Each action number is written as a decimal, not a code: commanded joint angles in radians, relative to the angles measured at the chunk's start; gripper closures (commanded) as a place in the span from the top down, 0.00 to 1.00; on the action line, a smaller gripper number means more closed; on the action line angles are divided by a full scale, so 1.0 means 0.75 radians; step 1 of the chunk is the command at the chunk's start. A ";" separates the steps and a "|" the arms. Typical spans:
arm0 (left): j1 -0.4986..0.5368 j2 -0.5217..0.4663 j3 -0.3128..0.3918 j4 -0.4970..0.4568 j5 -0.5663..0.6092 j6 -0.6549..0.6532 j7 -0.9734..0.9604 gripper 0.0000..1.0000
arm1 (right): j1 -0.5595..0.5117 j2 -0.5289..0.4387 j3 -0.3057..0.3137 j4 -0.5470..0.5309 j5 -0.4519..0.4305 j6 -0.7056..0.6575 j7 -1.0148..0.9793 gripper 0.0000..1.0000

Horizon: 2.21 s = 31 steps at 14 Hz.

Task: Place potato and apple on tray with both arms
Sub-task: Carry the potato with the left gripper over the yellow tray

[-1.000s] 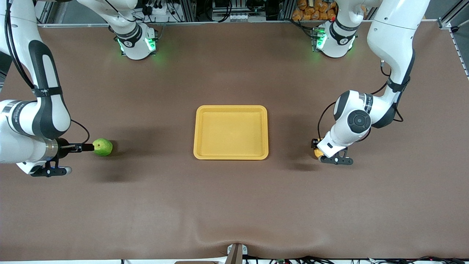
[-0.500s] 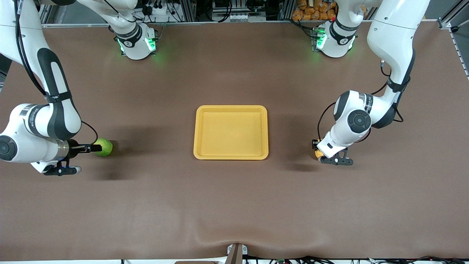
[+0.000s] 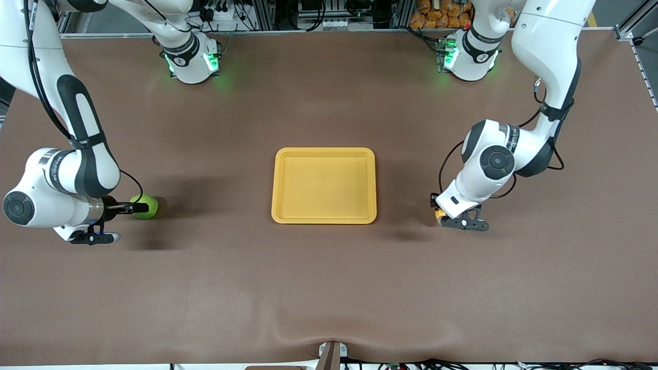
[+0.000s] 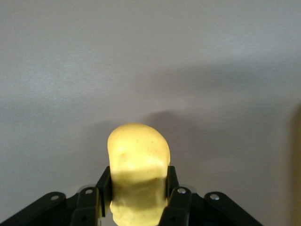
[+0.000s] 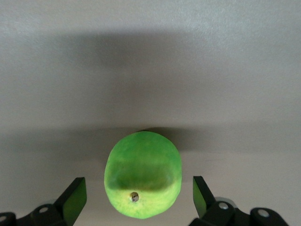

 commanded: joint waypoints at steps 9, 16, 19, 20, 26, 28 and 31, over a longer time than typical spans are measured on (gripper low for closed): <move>-0.332 0.064 0.007 0.216 0.030 -0.155 -0.552 0.00 | -0.050 0.068 0.025 -0.012 0.016 0.033 -0.001 1.00; -0.489 0.162 0.009 0.304 0.032 -0.155 -0.754 0.00 | -0.050 0.075 0.027 -0.088 0.065 0.106 -0.005 0.58; -0.532 0.176 0.009 0.302 0.034 -0.155 -0.773 0.00 | -0.046 0.060 0.029 -0.080 0.065 0.090 -0.011 0.00; -0.542 0.180 0.009 0.296 0.034 -0.157 -0.787 0.00 | -0.044 0.058 0.031 -0.072 0.065 0.080 -0.011 0.00; -0.590 0.223 0.009 0.288 0.046 -0.167 -0.804 0.00 | -0.040 0.058 0.031 0.088 0.063 -0.143 -0.009 0.00; -0.600 0.225 0.009 0.288 0.046 -0.187 -0.804 0.00 | -0.038 0.058 0.031 0.129 0.065 -0.190 -0.007 0.00; -0.600 0.227 0.009 0.286 0.073 -0.202 -0.804 0.00 | -0.028 0.058 0.031 0.198 0.063 -0.271 0.005 0.00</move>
